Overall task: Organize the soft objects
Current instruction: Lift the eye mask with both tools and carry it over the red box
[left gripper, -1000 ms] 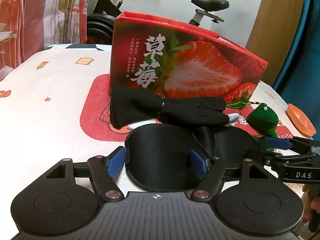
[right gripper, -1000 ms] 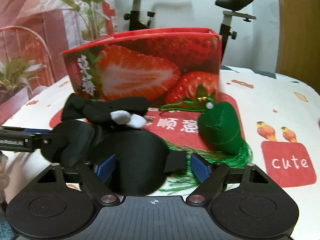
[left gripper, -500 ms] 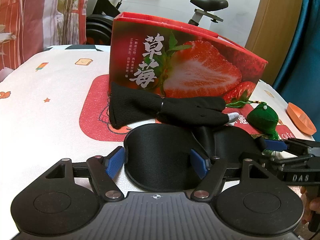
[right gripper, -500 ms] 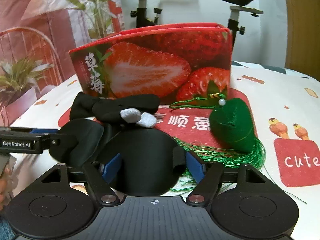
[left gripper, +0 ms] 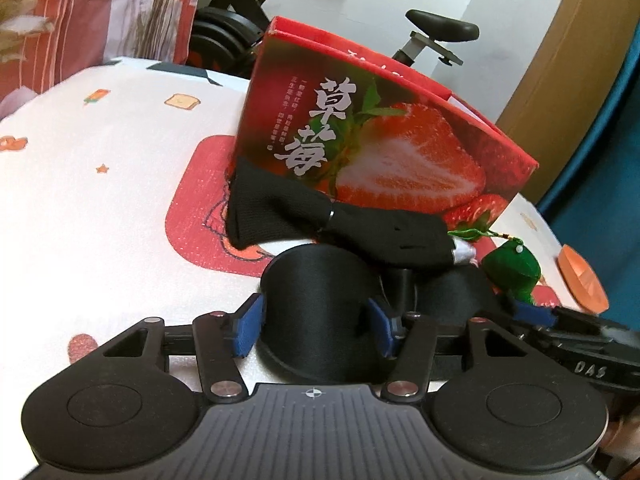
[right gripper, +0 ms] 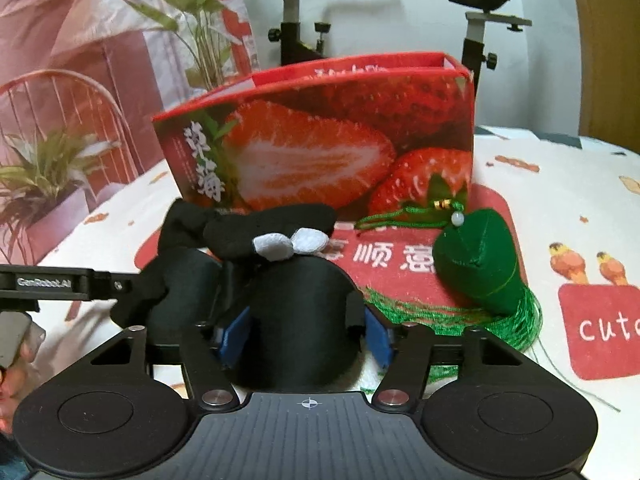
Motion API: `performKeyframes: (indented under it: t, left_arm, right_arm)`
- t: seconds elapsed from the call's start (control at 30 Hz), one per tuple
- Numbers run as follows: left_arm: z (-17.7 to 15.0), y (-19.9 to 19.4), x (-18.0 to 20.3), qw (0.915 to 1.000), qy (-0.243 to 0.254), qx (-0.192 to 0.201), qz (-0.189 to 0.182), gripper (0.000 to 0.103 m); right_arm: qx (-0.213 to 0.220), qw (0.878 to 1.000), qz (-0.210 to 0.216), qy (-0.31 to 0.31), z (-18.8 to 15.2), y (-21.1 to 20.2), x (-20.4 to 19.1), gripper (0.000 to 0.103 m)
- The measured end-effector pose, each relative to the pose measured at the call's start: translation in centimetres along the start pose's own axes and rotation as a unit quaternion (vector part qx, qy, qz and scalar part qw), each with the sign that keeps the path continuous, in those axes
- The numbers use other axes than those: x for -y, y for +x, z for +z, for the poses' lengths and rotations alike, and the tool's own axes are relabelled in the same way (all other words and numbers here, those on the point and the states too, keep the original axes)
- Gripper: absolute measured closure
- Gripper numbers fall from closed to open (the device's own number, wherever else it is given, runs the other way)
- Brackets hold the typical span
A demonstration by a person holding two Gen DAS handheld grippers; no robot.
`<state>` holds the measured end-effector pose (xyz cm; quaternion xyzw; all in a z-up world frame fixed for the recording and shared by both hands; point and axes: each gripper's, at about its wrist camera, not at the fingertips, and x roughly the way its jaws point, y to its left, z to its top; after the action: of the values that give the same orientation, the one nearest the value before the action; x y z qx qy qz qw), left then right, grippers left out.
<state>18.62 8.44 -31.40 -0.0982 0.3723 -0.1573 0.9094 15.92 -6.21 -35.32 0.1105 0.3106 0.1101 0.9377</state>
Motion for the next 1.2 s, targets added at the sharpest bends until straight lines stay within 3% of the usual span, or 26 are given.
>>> performKeyframes:
  t: [0.43, 0.5, 0.57, 0.77, 1.2]
  left_arm:
    - [0.1, -2.3, 2.1, 0.9984, 0.042, 0.034, -0.018, 0.049]
    - [0.0, -2.4, 2.2, 0.9984, 0.046, 0.032, -0.010, 0.054]
    - [-0.1, -2.1, 2.5, 0.9981, 0.056, 0.021, 0.016, 0.071]
    - [-0.2, -2.9, 2.0, 0.9983, 0.049, 0.030, 0.010, 0.086]
    - [0.6, -7.0, 3.8, 0.9917, 0.071, 0.106, 0.015, 0.089]
  right_arm:
    - [0.030, 0.999, 0.028, -0.019, 0.2, -1.9, -1.2, 0.068]
    - [0.029, 0.999, 0.027, -0.019, 0.2, -1.9, -1.2, 0.071]
    - [0.031, 0.999, 0.026, -0.018, 0.1, -2.1, -1.2, 0.075]
    - [0.047, 0.998, 0.038, -0.026, -0.1, -3.1, -1.7, 0.076]
    - [0.082, 0.996, 0.039, -0.018, 0.6, -5.6, -1.6, 0.076]
